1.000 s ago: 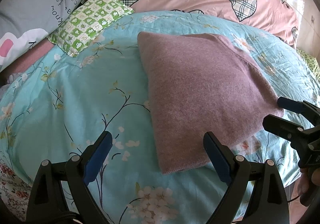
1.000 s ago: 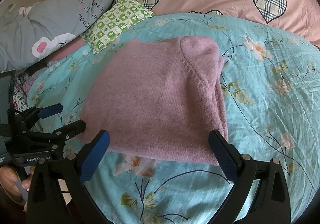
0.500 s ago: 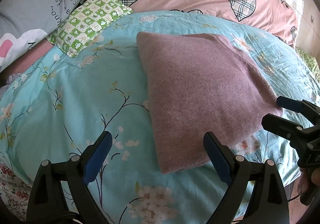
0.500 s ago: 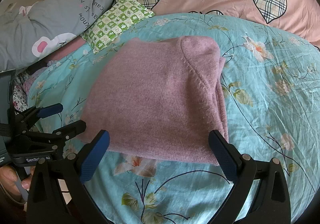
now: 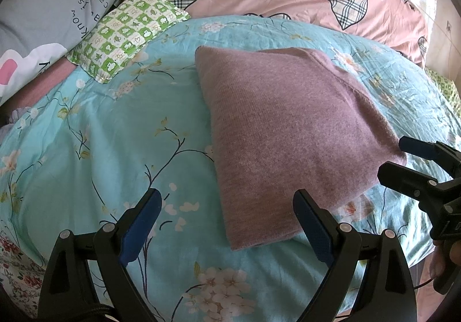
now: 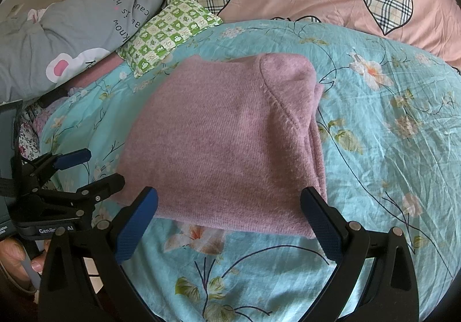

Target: Fold small clothes

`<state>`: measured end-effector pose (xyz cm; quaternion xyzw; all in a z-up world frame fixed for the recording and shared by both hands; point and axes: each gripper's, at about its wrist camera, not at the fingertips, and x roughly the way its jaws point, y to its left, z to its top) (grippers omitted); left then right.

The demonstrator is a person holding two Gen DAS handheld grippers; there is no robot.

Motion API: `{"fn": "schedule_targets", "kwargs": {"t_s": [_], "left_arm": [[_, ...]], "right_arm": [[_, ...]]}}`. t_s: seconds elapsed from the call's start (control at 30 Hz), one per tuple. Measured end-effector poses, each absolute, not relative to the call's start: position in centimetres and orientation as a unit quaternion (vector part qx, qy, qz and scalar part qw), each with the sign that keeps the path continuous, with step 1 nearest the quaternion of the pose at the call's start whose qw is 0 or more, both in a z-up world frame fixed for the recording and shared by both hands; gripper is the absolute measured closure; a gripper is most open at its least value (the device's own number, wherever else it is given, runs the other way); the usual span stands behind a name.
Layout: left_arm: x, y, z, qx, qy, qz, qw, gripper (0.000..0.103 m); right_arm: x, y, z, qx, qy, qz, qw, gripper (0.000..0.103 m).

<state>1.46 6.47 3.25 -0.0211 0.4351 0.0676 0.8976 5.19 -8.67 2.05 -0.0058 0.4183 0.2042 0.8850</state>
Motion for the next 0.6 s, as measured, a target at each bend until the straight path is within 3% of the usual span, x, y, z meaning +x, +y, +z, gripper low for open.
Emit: {"fn": "schedule_targets", "kwargs": {"t_s": [0.6], "left_arm": [[1.49,6.52,3.34,-0.016,0.431,0.071,0.899,0.010]], "right_arm": [[5.35,-8.76,2.32,-0.008,0.418,0.206,0.885,0.004]]}}
